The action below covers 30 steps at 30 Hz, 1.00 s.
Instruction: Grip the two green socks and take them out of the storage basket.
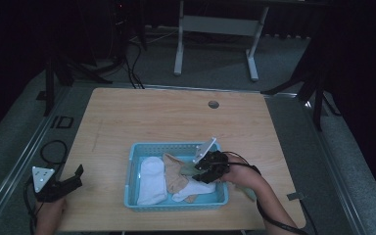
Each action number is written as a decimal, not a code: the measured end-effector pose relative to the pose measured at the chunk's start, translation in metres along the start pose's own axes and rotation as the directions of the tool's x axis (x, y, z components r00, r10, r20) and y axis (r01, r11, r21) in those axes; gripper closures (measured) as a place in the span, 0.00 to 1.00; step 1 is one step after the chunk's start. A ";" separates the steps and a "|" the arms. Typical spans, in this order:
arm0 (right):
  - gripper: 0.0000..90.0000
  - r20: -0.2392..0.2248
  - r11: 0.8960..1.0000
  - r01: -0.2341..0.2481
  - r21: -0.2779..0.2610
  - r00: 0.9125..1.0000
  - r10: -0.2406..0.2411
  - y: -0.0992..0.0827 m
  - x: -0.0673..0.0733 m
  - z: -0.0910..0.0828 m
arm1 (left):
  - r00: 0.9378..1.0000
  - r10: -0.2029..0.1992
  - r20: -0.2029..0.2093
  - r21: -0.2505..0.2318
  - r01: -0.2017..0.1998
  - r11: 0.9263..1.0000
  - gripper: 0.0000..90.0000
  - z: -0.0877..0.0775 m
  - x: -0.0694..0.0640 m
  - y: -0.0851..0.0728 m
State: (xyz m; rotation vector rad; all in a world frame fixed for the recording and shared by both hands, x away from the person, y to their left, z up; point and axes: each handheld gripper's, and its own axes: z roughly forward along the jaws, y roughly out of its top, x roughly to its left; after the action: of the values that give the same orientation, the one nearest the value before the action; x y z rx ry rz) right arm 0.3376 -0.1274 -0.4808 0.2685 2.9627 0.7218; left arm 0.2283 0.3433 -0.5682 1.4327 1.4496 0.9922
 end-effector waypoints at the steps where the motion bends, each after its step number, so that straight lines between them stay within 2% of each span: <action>1: 0.63 -0.003 1.000 -0.001 0.007 1.000 0.001 0.001 -0.001 0.002 | 1.000 -0.001 0.001 0.000 0.001 1.000 0.00 0.000 0.000 0.000; 5: 0.63 0.011 0.999 0.007 0.051 1.000 -0.007 0.004 -0.002 0.012 | 1.000 -0.002 0.002 0.000 0.002 1.000 0.00 0.000 0.000 0.000; 11: 0.64 0.028 0.996 -0.001 0.086 1.000 -0.002 0.005 -0.006 0.022 | 1.000 -0.002 0.004 -0.001 0.002 1.000 0.00 0.000 0.000 0.000; 13: 0.66 0.037 0.995 0.001 0.098 0.999 -0.005 0.005 -0.007 0.024 | 1.000 -0.002 0.003 -0.001 0.002 1.000 0.00 0.000 0.000 0.000; 14: 0.69 0.040 0.995 0.004 0.104 0.999 -0.009 0.005 -0.007 0.025 | 1.000 -0.001 0.003 0.000 0.001 1.000 0.00 0.000 0.000 0.000; 17: 0.88 0.038 0.993 0.016 0.113 0.999 -0.020 0.004 -0.005 0.026 | 1.000 -0.004 0.003 -0.002 0.004 1.000 0.00 0.000 0.000 0.000; 20: 0.91 0.035 0.993 0.028 0.114 0.999 -0.032 0.004 -0.005 0.025 | 1.000 -0.002 0.004 -0.001 0.002 1.000 0.00 0.000 0.000 0.000; 28: 0.93 0.042 0.997 0.035 0.066 0.998 -0.038 0.007 -0.003 0.003 | 1.000 -0.002 0.001 0.000 0.002 1.000 0.00 0.000 0.000 0.000; 30: 0.93 0.042 0.998 0.044 0.044 0.998 -0.046 0.009 0.000 -0.007 | 1.000 -0.001 0.000 0.000 0.001 1.000 0.00 0.000 0.000 0.000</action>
State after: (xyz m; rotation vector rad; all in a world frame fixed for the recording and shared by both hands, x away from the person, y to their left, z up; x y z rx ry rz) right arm 0.3386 -0.1227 -0.4701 0.2164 2.9357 0.6393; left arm 0.2284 0.3434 -0.5682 1.4319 1.4503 0.9908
